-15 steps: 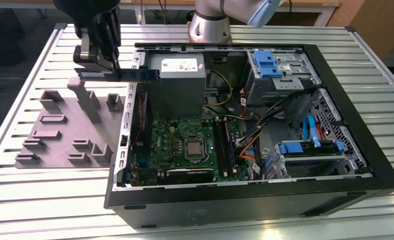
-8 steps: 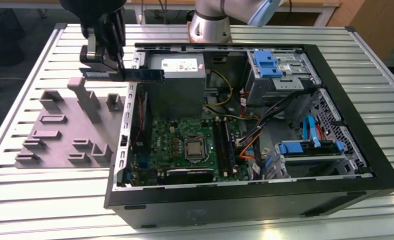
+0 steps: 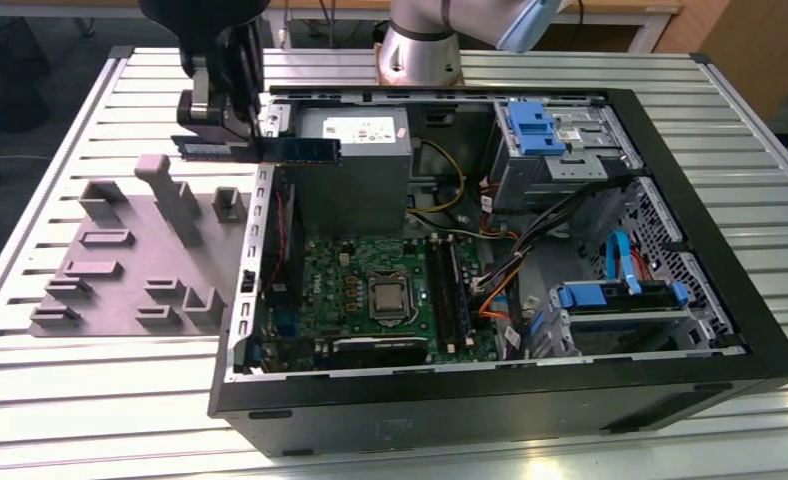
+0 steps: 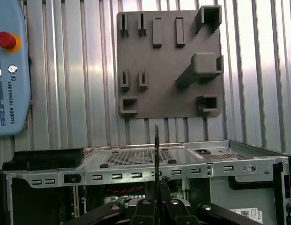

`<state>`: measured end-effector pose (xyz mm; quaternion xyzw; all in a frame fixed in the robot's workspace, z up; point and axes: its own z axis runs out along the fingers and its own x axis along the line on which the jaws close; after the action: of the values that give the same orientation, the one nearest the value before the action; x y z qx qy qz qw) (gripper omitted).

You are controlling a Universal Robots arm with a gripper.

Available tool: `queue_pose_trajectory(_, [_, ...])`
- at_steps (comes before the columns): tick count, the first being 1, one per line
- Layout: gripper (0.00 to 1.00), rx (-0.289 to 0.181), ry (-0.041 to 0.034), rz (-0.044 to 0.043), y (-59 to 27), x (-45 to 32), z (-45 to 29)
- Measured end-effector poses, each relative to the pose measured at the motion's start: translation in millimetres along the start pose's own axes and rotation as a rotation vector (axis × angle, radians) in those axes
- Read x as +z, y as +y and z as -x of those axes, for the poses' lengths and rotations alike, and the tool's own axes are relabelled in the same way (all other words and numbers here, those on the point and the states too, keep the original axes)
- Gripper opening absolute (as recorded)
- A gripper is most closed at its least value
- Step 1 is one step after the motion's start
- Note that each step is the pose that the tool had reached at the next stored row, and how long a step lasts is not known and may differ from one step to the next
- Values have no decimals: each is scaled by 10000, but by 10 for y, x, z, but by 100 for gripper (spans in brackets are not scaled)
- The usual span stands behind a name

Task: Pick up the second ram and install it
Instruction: 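Pick up the second ram and move it above second insertion slot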

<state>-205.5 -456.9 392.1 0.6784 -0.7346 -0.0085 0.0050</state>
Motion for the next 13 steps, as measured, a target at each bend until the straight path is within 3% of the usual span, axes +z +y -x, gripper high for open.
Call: queue_pose_trajectory(13, [14,0,1,1,-145,-3,12])
